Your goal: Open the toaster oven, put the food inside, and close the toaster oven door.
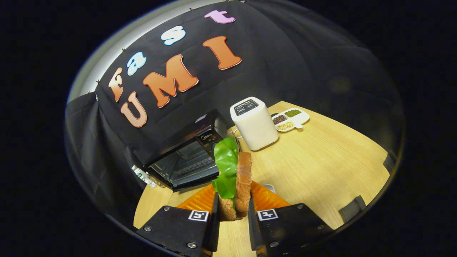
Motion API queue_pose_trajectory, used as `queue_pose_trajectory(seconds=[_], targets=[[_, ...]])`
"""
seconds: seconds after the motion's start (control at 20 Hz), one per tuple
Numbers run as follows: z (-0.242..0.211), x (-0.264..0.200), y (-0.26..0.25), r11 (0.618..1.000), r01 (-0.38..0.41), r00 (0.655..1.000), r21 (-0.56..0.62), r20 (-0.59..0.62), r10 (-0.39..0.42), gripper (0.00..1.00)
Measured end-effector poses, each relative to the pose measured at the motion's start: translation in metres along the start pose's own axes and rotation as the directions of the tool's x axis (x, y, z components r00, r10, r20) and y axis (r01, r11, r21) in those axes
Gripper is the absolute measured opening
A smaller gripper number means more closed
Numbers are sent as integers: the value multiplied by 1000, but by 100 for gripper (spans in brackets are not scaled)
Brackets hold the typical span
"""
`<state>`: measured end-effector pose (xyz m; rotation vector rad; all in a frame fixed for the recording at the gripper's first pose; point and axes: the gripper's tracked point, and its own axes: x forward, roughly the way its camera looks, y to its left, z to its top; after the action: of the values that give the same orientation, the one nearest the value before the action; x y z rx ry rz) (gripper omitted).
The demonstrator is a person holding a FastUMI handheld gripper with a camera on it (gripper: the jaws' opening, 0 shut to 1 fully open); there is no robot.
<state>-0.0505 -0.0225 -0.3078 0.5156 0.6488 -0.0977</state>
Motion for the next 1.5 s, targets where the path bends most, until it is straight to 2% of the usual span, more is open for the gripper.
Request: queue_pose_trajectory(seconds=[0.3, 0.6, 0.9, 1.15, 1.3, 1.5], targets=[[-14, 30, 57, 989, -125, 991, 82, -37, 128, 35], [-22, 58, 93, 961, -187, 979, 205, -36, 199, 35], [-31, 92, 112, 933, -197, 978, 301, -10, 209, 35], [-38, 119, 133, 898, -245, 966, 366, 18, 256, 35], [-43, 141, 126, 890, -213, 975, 403, 26, 222, 33], [-45, 157, 133, 851, -245, 967, 465, 49, 252, 32]])
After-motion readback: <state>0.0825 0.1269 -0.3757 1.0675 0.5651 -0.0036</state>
